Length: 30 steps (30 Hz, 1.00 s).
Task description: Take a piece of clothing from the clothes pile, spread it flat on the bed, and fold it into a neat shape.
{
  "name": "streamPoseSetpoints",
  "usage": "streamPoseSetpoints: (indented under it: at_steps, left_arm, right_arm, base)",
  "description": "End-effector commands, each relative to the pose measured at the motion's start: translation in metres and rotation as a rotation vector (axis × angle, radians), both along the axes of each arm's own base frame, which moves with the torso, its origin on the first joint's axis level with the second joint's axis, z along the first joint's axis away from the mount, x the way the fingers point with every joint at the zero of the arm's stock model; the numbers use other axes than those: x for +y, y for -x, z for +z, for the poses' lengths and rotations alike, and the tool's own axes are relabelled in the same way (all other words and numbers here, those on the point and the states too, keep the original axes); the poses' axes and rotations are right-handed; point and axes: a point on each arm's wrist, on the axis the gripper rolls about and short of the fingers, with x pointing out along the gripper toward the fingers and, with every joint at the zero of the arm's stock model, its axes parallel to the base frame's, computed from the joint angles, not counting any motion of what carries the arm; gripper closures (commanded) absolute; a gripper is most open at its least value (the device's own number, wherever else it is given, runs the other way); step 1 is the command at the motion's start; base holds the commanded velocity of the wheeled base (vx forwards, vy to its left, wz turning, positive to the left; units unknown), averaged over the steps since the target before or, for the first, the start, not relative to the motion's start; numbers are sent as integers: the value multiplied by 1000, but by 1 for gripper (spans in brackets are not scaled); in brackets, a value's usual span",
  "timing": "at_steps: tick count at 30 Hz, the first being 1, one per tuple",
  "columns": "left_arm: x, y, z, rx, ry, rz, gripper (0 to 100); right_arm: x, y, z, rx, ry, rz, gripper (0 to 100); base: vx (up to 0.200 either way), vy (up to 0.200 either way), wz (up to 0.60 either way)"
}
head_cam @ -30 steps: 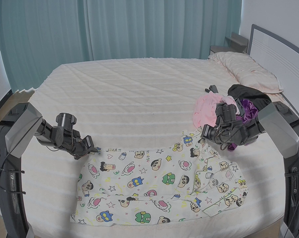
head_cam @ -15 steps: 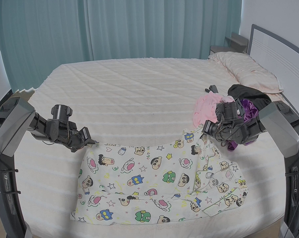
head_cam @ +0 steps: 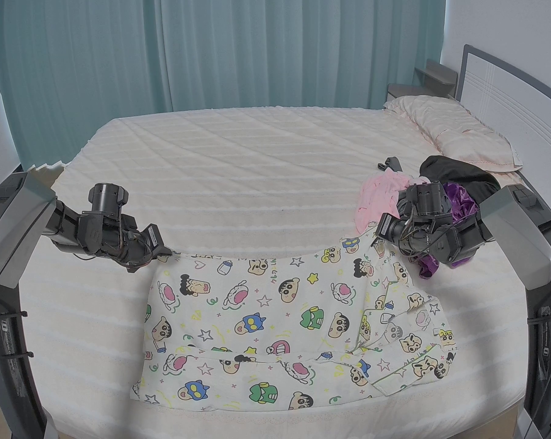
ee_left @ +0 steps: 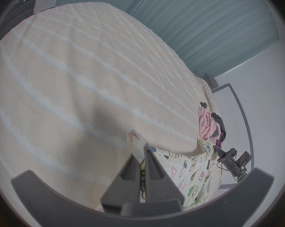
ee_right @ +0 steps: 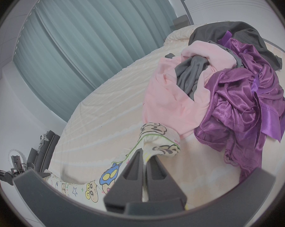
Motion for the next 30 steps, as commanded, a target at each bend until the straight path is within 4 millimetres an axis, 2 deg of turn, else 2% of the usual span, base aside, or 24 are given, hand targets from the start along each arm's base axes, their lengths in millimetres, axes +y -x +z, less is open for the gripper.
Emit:
streamPoseSetpoints:
  at_steps: [1,9,12,23,30]
  left_arm:
    - [1,1,2,-5,1,2,100]
    - [0,5,6,-6,-2,0,100]
    - [0,11,15,-21,-2,-2,100]
    - [-1,25,24,-20,-8,-10,100]
    - [1,42,34,-19,-8,-7,100]
  right_arm:
    - [1,0,0,-1,1,2,100]
    - [1,7,0,13,15,9,100]
    - [1,13,10,4,19,16,100]
    - [-2,31,26,4,41,43,100]
    - [-8,60,36,27,82,88,100]
  base:
    - [0,0,0]
    - [0,0,0]
    - [0,0,0]
    - [0,0,0]
    - [0,0,0]
